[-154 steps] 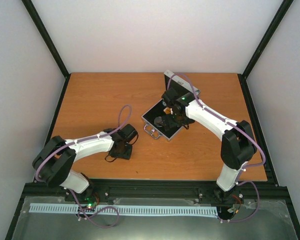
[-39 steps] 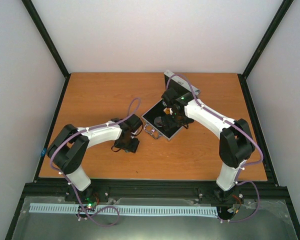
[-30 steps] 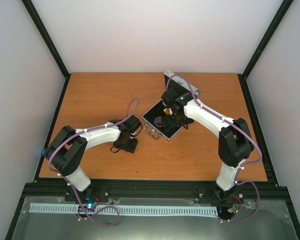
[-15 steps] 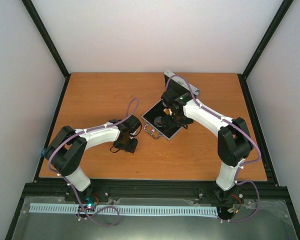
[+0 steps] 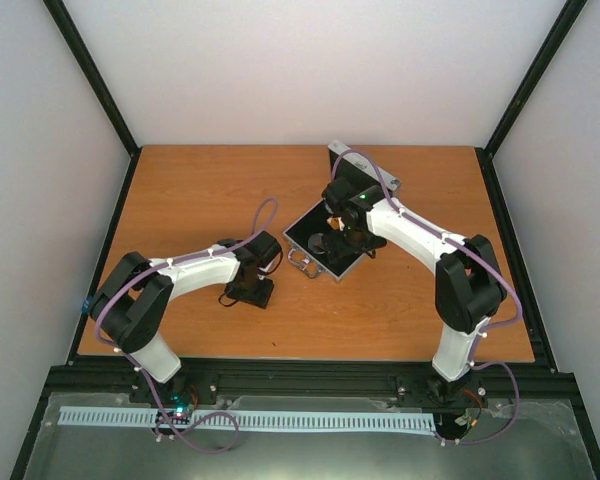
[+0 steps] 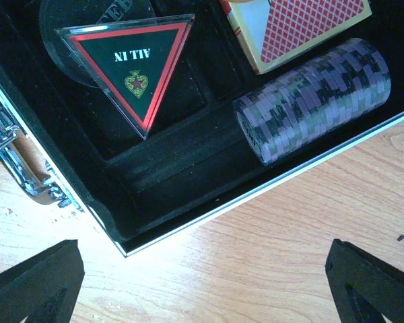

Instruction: Pack up texas hold em set

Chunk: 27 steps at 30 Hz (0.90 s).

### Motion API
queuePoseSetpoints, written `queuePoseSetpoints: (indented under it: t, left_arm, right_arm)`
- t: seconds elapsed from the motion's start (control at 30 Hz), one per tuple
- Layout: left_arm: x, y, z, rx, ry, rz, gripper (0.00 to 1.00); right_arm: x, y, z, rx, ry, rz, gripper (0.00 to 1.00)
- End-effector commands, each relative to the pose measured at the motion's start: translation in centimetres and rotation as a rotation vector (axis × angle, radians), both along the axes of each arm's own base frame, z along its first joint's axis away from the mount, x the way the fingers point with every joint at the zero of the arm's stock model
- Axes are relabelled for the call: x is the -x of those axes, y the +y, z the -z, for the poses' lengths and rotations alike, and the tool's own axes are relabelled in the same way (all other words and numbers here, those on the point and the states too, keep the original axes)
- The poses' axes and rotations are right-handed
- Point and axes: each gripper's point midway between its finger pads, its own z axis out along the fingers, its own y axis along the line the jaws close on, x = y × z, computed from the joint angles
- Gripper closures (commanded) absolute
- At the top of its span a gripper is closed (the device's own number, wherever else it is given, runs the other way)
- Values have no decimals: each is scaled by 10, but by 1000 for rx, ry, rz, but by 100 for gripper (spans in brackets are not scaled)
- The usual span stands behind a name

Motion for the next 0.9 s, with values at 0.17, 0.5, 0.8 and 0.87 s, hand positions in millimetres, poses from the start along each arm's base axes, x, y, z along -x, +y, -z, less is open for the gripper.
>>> queuePoseSetpoints:
  t: [0.17, 0.5, 0.8, 0.87]
  left_arm:
    - [2, 1, 6, -2, 32, 0, 47]
    - [-3, -2, 8, -4, 27, 5, 55]
    - [-4, -1, 7, -17, 24, 16, 60]
    - [-6, -1, 3, -20, 18, 18, 61]
  right_arm:
    - [-2, -1, -2, -14, -6, 17, 0]
    - [-3, 1, 0, -16, -3, 19, 0]
    - [-6, 1, -1, -11, -9, 15, 0]
    - [-7, 2, -1, -11, -8, 15, 0]
